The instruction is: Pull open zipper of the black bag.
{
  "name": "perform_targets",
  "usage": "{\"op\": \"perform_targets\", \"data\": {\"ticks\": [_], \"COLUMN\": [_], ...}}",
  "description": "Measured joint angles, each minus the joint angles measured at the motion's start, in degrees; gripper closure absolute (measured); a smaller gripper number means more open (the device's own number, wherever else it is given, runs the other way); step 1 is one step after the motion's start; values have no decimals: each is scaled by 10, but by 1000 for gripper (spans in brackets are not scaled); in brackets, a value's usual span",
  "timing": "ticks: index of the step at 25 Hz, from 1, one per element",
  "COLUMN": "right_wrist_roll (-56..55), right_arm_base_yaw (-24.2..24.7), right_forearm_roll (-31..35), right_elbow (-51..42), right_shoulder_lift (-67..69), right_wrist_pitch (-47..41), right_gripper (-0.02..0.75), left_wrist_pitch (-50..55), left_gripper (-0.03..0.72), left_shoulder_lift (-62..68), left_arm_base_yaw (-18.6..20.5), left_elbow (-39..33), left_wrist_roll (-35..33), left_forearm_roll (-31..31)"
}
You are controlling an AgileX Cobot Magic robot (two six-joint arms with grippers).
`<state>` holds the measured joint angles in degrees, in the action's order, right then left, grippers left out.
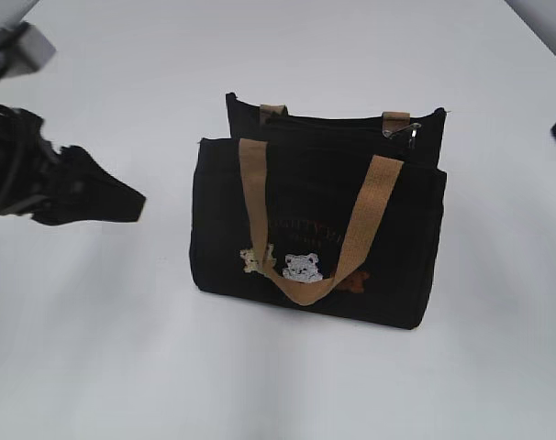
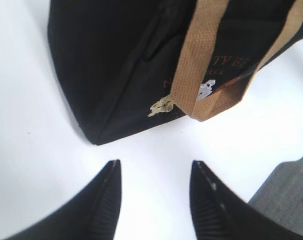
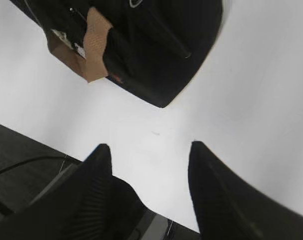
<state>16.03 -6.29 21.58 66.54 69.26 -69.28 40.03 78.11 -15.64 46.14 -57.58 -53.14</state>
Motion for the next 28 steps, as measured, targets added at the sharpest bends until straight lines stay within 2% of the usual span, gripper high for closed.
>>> {"op": "perform_targets", "data": {"ticks": [4, 9, 12, 14, 17, 22, 28], "right_wrist_roll": [-14, -18, -20, -22, -22, -24, -22], "right_arm_base_yaw": [0, 0, 0, 0, 0, 0, 0], "right_forearm_roll": [-29, -76, -105, -113, -115, -117, -116], "right_elbow": [-37, -163, -244, -281, -322, -381, -386], "right_shoulder_lift": [-106, -254, -323, -361, -417, -500, -583], "right_wrist_pitch": [0, -2, -6, -7, 2, 43, 59], "right_gripper": [353, 356, 356, 356, 358, 369, 369], "left_wrist_pitch": [-7, 74, 155, 203, 233, 222, 211], "left_gripper": [354, 354, 360, 363, 365, 365, 397], "left_shoulder_lift": [-158, -388, -488, -551, -627, -721, -785], "left_arm_base_yaw": [0, 0, 0, 0, 0, 0, 0], "left_elbow": [-39, -50, -52, -60, -91, -155, -159], "left_wrist_roll": [171, 407, 503, 530, 542, 543, 543], "left_forearm_roll": [111, 336, 451, 500, 531, 531, 531]}}
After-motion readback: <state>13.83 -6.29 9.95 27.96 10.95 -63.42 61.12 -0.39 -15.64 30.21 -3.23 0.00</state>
